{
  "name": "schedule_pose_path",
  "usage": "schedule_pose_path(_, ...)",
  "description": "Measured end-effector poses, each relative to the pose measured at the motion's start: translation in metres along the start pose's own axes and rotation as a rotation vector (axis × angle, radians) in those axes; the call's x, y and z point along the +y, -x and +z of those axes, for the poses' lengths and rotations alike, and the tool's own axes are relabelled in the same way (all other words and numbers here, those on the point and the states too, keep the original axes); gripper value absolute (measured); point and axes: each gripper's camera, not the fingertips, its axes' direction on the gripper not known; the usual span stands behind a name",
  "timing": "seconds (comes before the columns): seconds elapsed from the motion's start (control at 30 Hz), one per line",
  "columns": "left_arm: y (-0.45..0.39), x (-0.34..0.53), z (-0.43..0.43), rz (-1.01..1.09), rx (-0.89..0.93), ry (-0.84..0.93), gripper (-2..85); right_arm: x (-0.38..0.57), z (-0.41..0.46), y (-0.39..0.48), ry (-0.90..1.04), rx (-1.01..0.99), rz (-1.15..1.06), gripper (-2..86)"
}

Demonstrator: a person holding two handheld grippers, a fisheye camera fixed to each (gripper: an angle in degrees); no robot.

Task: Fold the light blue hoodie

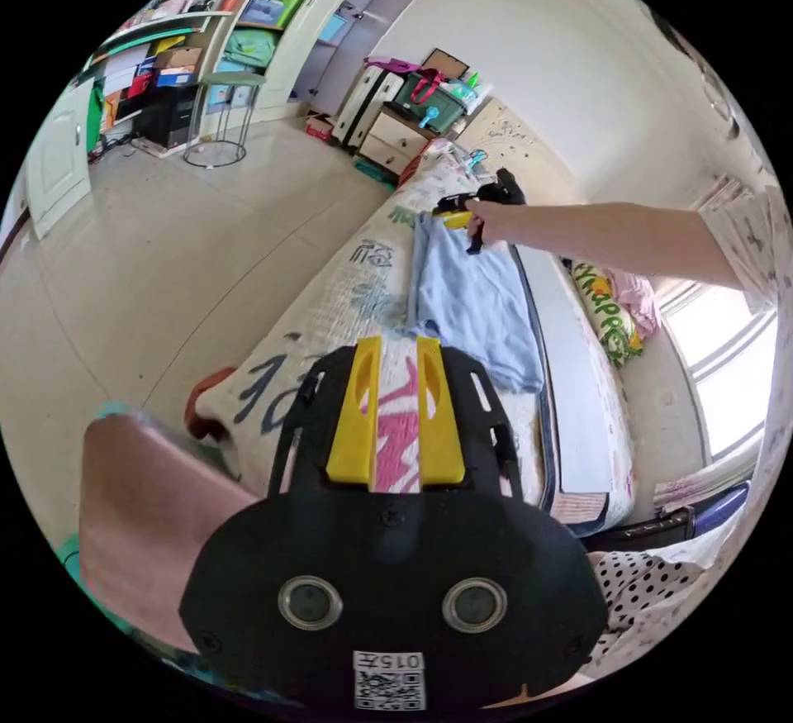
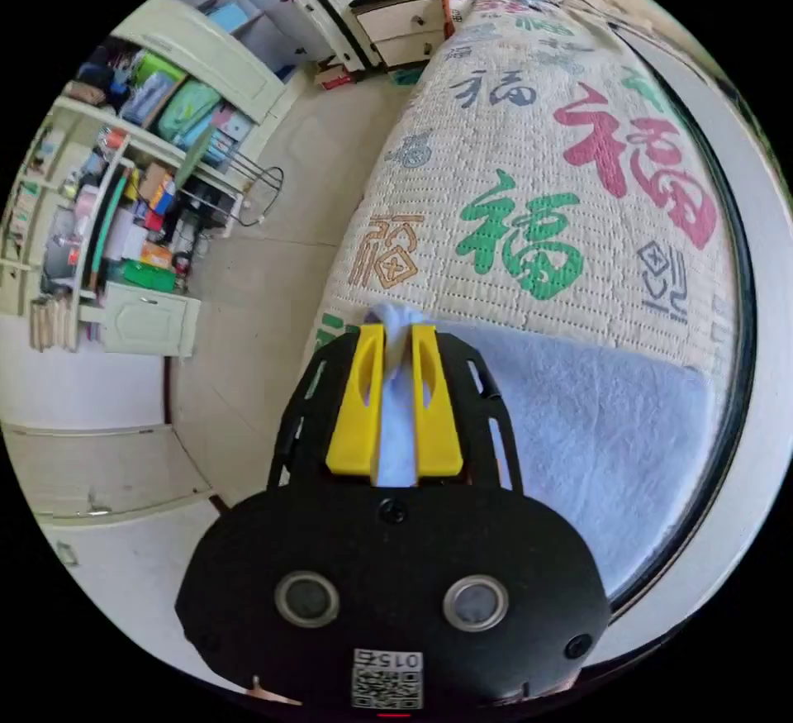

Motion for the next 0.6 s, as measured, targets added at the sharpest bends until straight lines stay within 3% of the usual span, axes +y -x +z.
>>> schedule_pose_path(0.13, 0.010, -0.049, 0.059, 0.010, 0.076, -0.037, 10.2, -0.011, -0.105, -0.037, -0.053, -0.392, 0.139, 4.6)
schedule_pose_path(0.23, 0.016, -0.095, 0.100, 0.043, 0.109, -0.061, 12.5, 0.004, -0.216, -0.060, -0.148, -0.542, 0.124, 4.3)
schedule_pose_path(0.43, 0.043, -0.177, 0.227, 0.036, 0.091, 0.009, 16.5, 0.065, -0.430, -0.114, -0.236, -0.662, 0.204, 4.0)
schedule_pose_path(0.6, 0.064, -0.171, 0.324, 0.044, -0.065, 0.218, 13.8, 0.074, -0.589, -0.125, -0.320, -0.558, 0.248, 3.8)
